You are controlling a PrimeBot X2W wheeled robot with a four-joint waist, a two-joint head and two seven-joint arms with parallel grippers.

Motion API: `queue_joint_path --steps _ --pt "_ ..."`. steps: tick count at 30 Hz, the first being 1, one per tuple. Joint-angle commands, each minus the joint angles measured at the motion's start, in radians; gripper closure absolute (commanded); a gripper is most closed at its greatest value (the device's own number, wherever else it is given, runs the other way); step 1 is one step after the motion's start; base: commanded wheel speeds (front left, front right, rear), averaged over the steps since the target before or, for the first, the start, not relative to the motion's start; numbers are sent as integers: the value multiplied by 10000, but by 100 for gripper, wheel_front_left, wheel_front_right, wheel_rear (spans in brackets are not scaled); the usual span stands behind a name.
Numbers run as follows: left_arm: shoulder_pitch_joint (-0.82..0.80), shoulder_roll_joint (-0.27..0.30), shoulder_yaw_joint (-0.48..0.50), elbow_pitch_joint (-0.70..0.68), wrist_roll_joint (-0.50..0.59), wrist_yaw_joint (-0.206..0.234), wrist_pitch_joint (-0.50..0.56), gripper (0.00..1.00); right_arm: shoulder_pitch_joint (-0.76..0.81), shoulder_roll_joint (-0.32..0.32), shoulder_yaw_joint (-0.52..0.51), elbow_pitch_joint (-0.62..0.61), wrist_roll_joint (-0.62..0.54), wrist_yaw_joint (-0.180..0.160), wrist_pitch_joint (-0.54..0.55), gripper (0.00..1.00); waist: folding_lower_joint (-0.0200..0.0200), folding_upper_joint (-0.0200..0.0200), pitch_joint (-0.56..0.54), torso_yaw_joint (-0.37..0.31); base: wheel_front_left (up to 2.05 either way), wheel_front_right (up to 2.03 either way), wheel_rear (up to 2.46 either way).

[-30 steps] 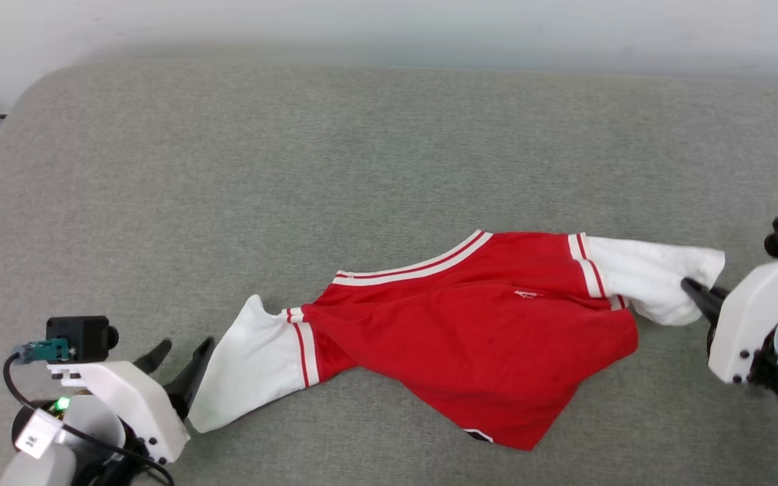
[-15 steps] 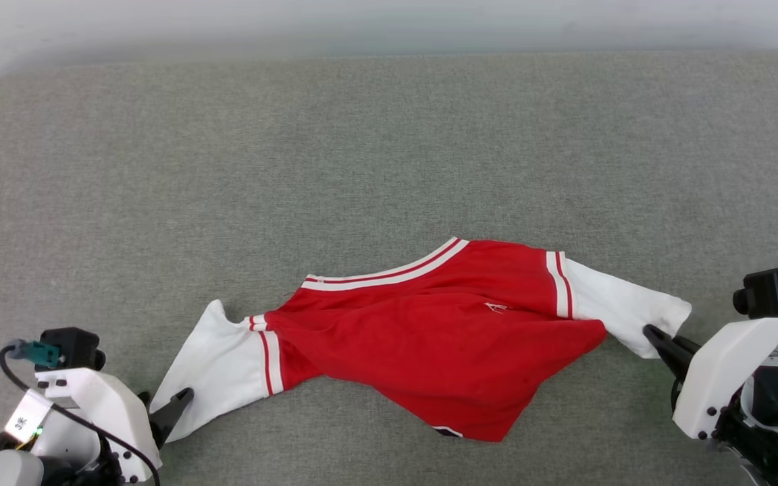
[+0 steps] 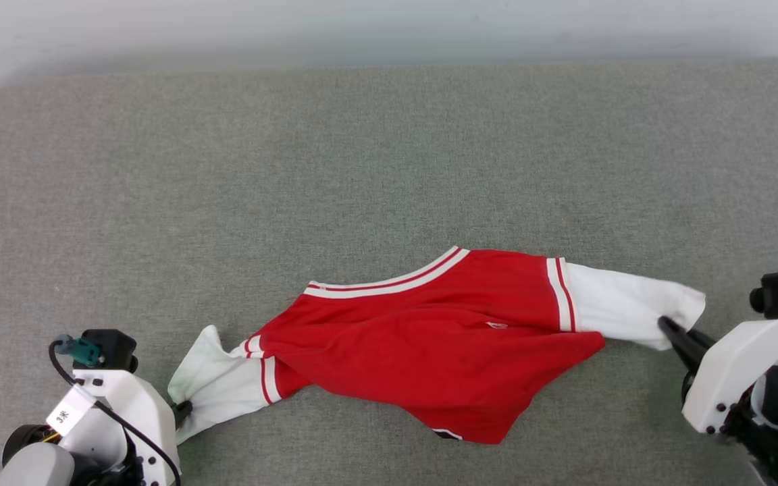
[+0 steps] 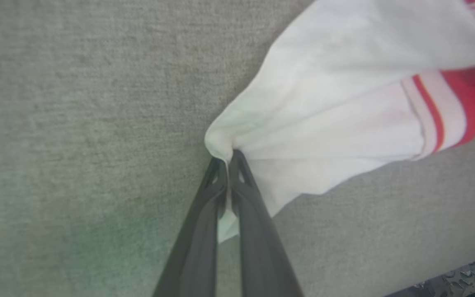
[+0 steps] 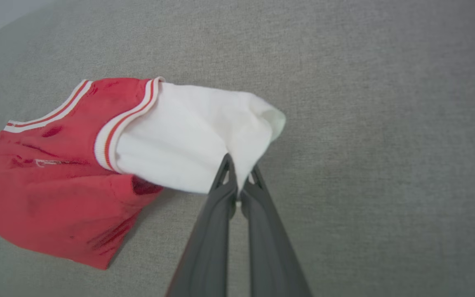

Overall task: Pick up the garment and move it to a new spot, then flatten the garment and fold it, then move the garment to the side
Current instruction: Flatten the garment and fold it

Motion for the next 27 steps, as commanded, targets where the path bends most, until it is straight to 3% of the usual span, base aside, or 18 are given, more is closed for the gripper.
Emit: queue_joint_path --steps 1,7,15,27 --pt "103 -450 -387 138 86 -127 -171 100 -178 -95 -90 -20 -112 -7 -157 100 1 -1 -152 66 0 0 0" --pt "-732 152 -50 -490 921 -137 -1403 100 -680 -388 -178 133 -568 -7 -773 100 1 -1 -679 140 0 0 0" --pt "-2307 304 70 -513 1563 -281 -2833 100 -1870 -857 -210 959 -1095 -7 -1463 100 1 -1 -1142 74 0 0 0" --pt "-6093 -284 113 1705 1659 -486 -4902 100 -5376 -1224 195 3128 -1803 -9 -2779 100 1 -1 -839 -252 0 0 0"
